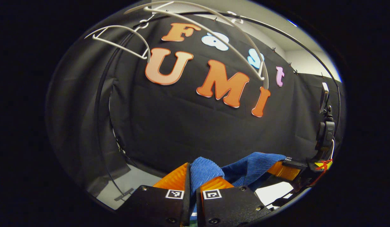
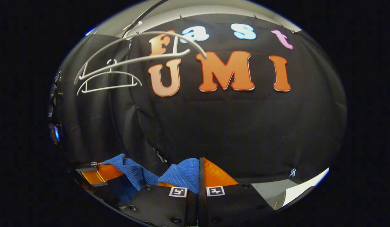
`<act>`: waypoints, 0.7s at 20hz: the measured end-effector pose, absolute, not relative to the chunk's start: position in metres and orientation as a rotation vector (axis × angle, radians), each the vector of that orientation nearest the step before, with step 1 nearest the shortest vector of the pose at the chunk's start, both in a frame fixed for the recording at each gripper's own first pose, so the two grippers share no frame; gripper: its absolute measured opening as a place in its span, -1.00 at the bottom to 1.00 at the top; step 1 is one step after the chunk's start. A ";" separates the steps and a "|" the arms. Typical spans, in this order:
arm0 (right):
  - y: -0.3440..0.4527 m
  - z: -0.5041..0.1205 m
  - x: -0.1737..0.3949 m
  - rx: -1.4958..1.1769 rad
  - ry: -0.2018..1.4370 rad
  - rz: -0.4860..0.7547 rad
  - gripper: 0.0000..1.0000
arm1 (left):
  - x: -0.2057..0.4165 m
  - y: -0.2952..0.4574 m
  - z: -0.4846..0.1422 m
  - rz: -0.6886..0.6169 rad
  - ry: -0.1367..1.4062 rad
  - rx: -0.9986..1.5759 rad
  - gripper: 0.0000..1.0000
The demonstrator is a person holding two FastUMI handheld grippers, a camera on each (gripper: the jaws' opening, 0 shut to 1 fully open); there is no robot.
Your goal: Grasp the clothes on the hanger with both hands and then place them into the laundry hamper below.
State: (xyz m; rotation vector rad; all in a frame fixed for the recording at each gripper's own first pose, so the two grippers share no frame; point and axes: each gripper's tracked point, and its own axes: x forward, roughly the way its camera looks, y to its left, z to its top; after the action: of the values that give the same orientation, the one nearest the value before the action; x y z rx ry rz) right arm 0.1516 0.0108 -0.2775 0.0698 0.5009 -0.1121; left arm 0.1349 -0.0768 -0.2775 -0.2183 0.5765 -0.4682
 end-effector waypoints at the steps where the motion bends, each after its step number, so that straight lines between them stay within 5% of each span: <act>1: 0.017 -0.298 0.144 0.078 0.545 -0.108 -0.82 | 0.125 -0.072 -0.298 -0.457 0.624 -0.218 -0.83; 7: 0.031 -0.404 0.095 0.165 0.814 -0.114 -0.82 | 0.072 -0.053 -0.386 -0.359 0.913 -0.195 -0.82; 12: 0.044 -0.427 0.085 0.225 0.975 -0.157 -0.82 | 0.048 -0.046 -0.408 -0.327 0.995 -0.176 -0.82; 14: 0.047 -0.432 0.072 0.211 1.024 -0.156 -0.82 | 0.041 -0.043 -0.421 -0.314 1.024 -0.135 -0.98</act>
State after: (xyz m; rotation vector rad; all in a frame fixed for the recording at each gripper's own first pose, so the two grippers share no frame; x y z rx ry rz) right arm 0.0720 0.0473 -0.4319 0.2109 1.0240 -0.1560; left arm 0.0413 -0.0430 -0.4205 -0.1353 1.0245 -0.3143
